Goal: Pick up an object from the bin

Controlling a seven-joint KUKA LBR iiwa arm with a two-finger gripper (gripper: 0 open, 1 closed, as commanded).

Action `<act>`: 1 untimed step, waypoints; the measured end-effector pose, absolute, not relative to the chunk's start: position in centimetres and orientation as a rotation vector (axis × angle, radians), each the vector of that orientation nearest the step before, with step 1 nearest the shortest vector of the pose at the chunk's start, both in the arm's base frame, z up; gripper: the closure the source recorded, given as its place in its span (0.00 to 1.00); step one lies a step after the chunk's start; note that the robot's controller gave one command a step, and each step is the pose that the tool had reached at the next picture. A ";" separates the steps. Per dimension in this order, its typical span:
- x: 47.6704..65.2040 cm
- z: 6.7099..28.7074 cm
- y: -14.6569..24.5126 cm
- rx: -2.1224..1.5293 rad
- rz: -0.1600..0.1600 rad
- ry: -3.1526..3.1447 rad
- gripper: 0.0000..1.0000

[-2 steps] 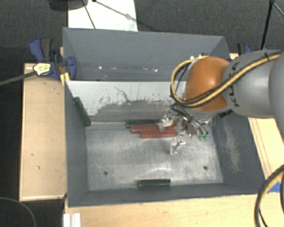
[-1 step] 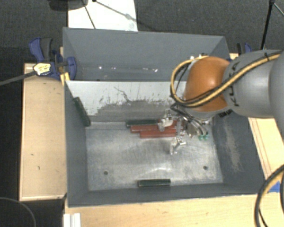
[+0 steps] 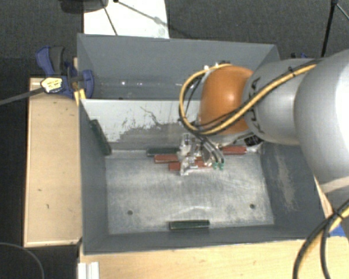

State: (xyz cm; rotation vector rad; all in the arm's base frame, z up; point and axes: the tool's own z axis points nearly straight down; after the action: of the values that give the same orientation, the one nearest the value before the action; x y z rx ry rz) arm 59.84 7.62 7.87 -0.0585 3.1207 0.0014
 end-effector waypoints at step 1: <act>59.8 7.9 7.6 -0.060 0.001 3.121 1.00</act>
Offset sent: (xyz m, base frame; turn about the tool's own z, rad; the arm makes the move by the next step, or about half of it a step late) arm -0.0482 -0.0328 0.1755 -0.0628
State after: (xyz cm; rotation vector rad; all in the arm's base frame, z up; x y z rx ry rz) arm 59.84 7.62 7.87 -0.0596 3.1207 0.0013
